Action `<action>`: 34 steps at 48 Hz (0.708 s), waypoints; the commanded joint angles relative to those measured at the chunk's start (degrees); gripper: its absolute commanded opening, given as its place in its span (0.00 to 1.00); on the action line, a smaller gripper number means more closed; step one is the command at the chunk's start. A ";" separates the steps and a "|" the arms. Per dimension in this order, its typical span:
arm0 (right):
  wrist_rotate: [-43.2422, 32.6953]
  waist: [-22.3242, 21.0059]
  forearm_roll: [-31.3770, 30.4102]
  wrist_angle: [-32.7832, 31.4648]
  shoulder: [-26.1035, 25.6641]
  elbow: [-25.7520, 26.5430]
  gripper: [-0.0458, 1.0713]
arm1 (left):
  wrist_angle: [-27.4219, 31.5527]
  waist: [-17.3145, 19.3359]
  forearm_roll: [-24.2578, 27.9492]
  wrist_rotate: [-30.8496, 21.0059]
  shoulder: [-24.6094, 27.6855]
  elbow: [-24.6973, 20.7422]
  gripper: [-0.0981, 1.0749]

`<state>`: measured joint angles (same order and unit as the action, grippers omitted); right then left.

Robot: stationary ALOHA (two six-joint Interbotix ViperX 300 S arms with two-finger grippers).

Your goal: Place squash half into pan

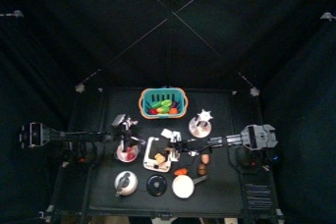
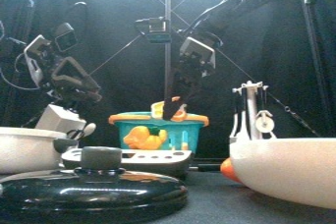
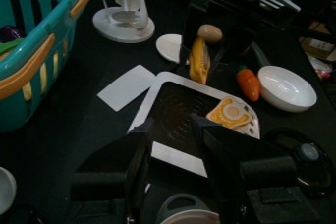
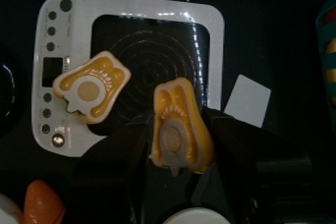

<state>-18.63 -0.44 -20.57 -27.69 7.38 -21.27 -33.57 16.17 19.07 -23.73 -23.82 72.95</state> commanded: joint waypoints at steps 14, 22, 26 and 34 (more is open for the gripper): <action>-0.18 4.75 2.90 -1.58 -6.06 -2.20 0.61 | -0.18 0.09 -0.09 -0.09 -0.09 -0.79 0.73; 0.00 9.23 8.09 -1.58 -7.29 -3.87 0.61 | -0.18 0.09 -0.09 0.00 -0.09 -0.88 0.73; 0.18 12.39 11.16 -1.67 -7.82 -4.75 0.61 | -0.18 0.09 -0.09 0.00 -0.18 -0.88 0.73; 0.00 17.75 16.79 -1.67 -8.44 -6.42 0.61 | -0.18 0.09 -0.09 0.00 -0.09 -0.97 0.73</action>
<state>-18.46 15.03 -6.24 -29.53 1.14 -27.69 -33.57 16.17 19.07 -23.73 -23.73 72.95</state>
